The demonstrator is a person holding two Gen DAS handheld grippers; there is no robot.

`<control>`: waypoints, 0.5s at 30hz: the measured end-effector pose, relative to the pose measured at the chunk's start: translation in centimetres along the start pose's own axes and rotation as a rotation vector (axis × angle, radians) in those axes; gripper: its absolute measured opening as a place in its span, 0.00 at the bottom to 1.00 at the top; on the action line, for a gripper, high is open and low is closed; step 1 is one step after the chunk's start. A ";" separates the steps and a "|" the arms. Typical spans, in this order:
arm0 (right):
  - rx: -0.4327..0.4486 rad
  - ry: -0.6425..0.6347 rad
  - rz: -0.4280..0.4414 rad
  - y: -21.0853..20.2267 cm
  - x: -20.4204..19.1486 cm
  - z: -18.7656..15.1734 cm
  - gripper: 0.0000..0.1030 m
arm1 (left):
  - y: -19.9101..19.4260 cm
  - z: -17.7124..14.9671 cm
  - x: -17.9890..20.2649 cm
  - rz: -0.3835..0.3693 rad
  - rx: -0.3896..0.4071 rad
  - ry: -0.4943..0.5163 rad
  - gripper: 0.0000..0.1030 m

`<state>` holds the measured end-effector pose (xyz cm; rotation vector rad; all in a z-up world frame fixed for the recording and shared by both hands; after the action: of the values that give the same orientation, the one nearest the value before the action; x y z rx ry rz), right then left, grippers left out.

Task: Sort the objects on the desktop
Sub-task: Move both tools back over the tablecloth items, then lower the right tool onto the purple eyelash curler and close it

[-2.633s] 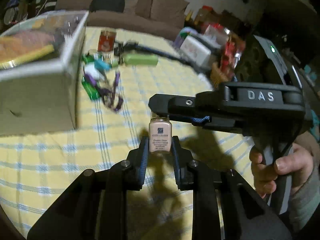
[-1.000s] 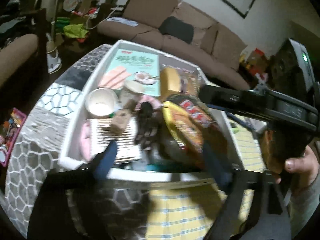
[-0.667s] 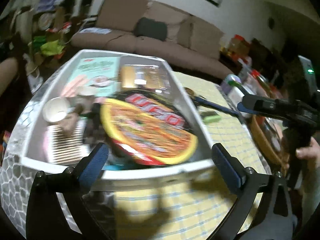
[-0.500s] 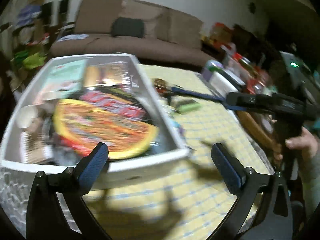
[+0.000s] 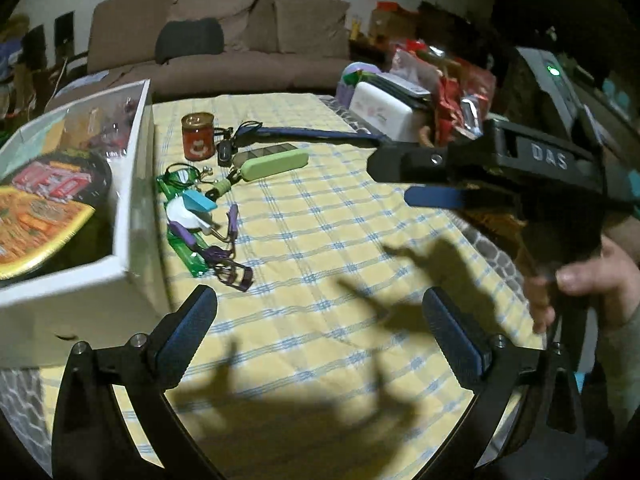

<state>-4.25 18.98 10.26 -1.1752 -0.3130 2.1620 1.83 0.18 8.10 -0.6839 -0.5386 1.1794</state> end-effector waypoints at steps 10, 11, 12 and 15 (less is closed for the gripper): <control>0.010 0.019 0.012 -1.0 1.3 0.2 0.64 | 4.5 0.1 3.0 0.140 0.003 -0.011 0.82; 0.015 0.026 0.014 -1.2 1.5 0.3 0.64 | 4.9 0.1 2.8 0.167 0.005 -0.027 0.79; 0.016 0.027 0.014 -1.3 1.6 0.3 0.64 | 5.4 0.0 2.5 0.186 0.002 -0.048 0.71; 0.011 0.025 0.001 -1.3 1.9 0.3 0.64 | 6.9 -0.3 1.8 0.240 -0.016 -0.091 0.55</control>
<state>-4.70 21.23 9.87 -1.1953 -0.2896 2.1456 -1.88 3.38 2.96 -0.7262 -0.5532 1.4376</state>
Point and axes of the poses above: each gripper's, at about its wrist camera, not at the fingertips, and y roughly the way its jaws point, x to its right, z to its top, the point moved 1 cm from there along y, roughly the way its jaws point, and after that the axes turned 14 degrees about z, right-handed, at the moved point
